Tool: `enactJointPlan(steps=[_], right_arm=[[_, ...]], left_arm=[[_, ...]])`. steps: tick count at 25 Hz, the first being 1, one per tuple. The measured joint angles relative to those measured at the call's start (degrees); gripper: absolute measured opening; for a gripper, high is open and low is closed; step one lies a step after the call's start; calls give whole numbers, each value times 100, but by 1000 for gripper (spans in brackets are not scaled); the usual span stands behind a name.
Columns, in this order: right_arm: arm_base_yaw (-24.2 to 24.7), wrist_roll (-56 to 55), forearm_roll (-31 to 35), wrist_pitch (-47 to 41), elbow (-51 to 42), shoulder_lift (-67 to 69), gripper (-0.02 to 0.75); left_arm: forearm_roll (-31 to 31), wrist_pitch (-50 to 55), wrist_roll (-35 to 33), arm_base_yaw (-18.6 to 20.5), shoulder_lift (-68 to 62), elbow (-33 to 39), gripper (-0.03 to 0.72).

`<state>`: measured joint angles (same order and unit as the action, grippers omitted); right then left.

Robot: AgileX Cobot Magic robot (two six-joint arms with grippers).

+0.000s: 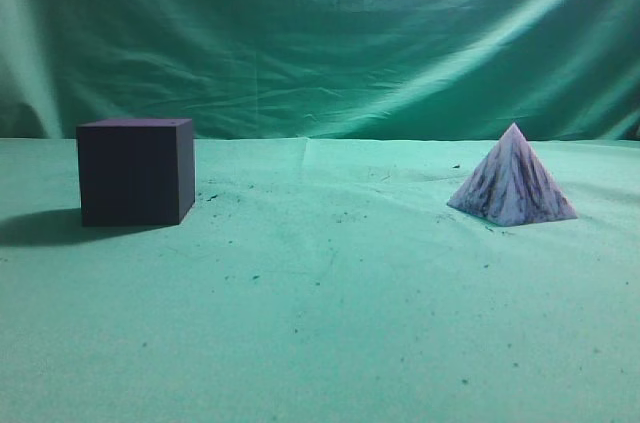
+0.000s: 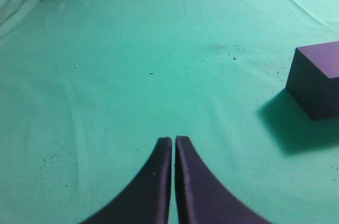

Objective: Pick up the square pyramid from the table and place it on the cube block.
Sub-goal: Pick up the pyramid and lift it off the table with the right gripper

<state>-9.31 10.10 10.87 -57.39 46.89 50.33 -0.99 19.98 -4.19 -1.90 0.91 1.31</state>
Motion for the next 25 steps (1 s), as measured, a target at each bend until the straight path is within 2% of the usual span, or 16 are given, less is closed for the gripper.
enactJointPlan(steps=[3, 7, 10, 14, 17, 19, 20, 25], right_arm=[[-644, -149, -207, -488, 796, 939, 0], [-1732, -885, -1235, -726, 1481, 2137, 0], [-2116, -1057, -1305, -678, 1812, 2936, 0], [-2182, -1098, -805, -499, 2184, 3804, 216], [-2182, -1140, -802, -430, 2324, 4271, 503], [-2182, -1273, -939, -352, 2333, 4509, 621], [-2182, -1350, -1061, -327, 2333, 4597, 650], [-2182, -1733, -1433, -86, 2336, 4991, 643]], left_arm=[[0, 0, 0, 0, 0, 0, 0], [0, 0, 0, 0, 0, 0, 0], [0, 0, 0, 0, 0, 0, 0], [0, 0, 0, 0, 0, 0, 0], [0, 0, 0, 0, 0, 0, 0], [0, 0, 0, 0, 0, 0, 0], [0, 0, 0, 0, 0, 0, 0], [0, 0, 0, 0, 0, 0, 0]])
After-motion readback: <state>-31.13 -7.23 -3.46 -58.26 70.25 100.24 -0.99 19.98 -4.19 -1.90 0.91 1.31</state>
